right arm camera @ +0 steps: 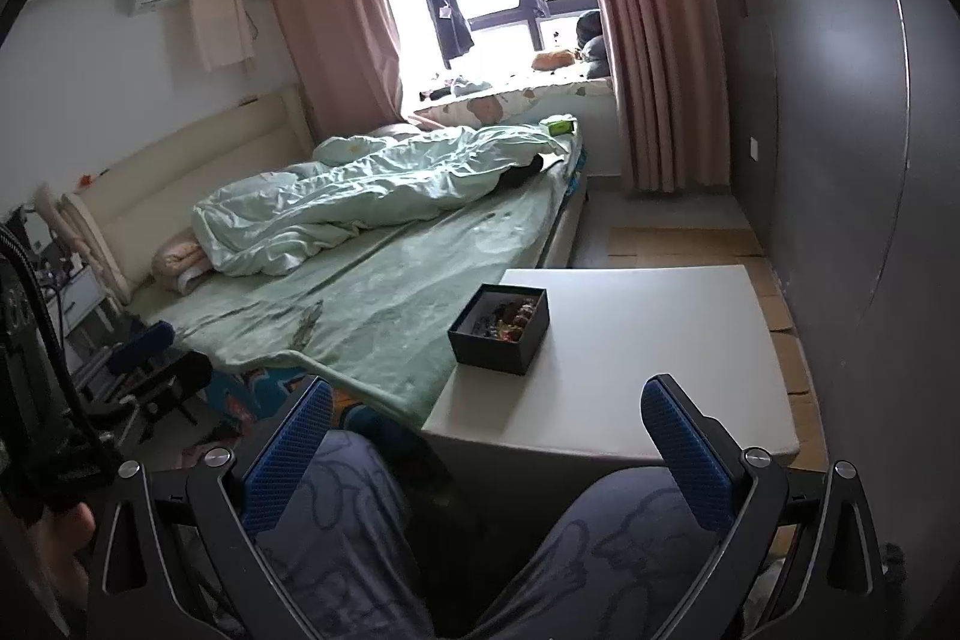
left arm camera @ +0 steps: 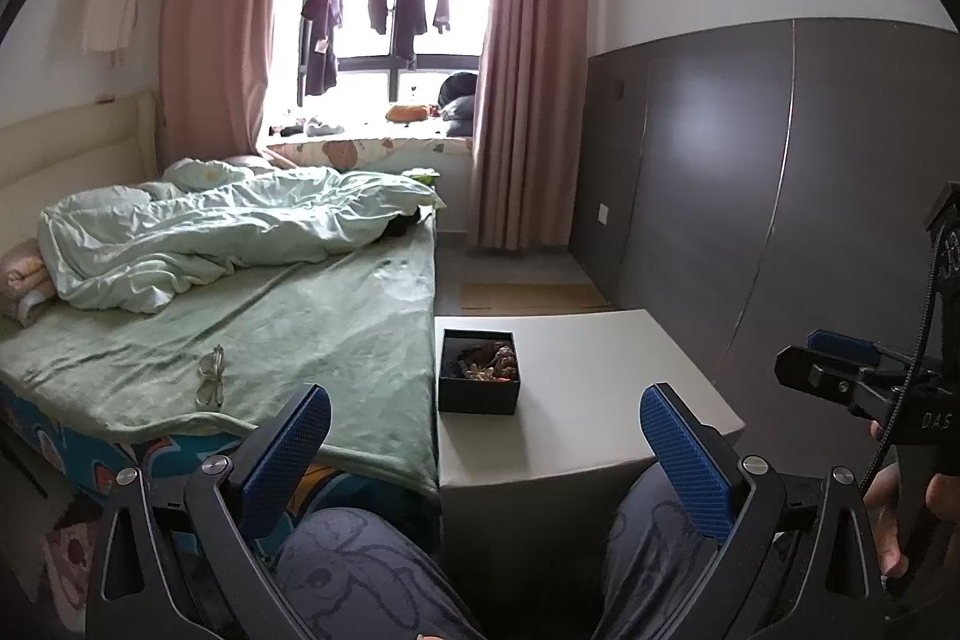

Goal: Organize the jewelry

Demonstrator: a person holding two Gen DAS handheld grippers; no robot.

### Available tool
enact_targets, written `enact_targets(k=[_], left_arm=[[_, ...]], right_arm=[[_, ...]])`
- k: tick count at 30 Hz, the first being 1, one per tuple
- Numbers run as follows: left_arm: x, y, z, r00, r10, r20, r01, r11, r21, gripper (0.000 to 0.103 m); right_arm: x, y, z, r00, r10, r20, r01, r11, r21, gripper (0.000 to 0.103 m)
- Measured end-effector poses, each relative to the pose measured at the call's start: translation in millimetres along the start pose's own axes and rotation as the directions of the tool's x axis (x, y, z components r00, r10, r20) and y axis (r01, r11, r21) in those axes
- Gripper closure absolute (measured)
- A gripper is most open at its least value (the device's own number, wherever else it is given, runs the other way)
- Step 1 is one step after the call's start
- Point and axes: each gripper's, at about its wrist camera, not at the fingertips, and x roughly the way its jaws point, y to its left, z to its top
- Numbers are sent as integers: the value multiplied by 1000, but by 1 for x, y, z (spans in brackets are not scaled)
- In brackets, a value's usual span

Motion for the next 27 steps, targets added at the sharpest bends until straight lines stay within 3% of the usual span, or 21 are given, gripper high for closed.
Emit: enact_targets(k=[27], left_arm=[[-11, 7, 1, 999, 31, 35, -30, 999, -35, 0]], right_arm=[[-3, 4, -4, 999, -54, -4, 54, 998, 16, 0]])
